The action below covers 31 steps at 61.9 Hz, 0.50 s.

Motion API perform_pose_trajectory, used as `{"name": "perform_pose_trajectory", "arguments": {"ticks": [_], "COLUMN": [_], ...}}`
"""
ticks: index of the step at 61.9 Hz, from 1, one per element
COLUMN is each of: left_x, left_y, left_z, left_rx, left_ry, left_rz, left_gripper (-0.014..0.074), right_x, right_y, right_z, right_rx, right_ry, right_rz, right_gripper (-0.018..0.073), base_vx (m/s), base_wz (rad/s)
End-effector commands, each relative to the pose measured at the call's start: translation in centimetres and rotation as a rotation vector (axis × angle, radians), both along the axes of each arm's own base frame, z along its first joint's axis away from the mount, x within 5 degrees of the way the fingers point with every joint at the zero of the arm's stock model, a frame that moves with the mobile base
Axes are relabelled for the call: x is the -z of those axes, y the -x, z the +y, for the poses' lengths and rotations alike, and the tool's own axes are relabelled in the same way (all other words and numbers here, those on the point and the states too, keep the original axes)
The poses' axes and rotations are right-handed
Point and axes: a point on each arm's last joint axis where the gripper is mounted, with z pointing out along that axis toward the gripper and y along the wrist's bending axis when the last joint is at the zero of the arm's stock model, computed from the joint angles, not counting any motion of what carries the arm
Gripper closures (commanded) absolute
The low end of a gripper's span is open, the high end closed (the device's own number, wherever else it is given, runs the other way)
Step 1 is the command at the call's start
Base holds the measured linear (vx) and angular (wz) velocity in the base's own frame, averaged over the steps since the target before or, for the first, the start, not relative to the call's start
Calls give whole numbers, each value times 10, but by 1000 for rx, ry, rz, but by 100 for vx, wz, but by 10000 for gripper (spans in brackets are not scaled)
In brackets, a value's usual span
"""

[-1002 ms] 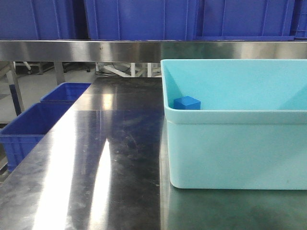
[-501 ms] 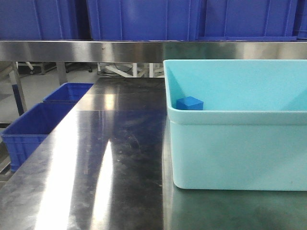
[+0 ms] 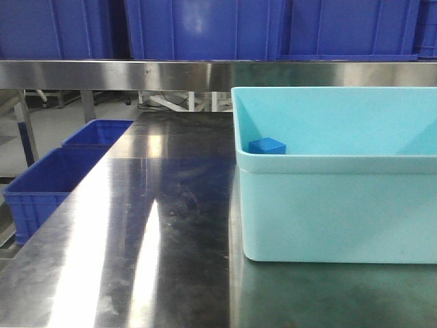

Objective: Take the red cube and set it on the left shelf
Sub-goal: 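Hold the red cube raised in the right gripper above the tub, then drive the base away from the table carrying the red cube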

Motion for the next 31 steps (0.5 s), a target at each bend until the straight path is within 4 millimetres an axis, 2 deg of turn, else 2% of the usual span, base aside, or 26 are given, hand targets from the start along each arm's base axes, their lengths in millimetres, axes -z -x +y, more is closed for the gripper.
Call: {"name": "perform_pose_trajectory", "arguments": {"ticks": [1, 18, 31], "left_x": [-1, -1, -1], "left_y": [0, 0, 0], "left_z": [0, 0, 0], "left_rx": [4, 4, 4], "left_ry": [5, 5, 5], "left_rz": [-69, -69, -69], "left_gripper": [491, 491, 491], "right_x": [-18, -17, -17], "right_y": [-1, -1, -1], "right_z": [0, 0, 0], "right_rx": [-2, -2, -2], "right_ry": [9, 9, 9], "right_rz": [-119, -118, -118], "right_gripper": [494, 494, 494], "base_vx": [0, -7, -12], "base_wz": [-2, -7, 11]}}
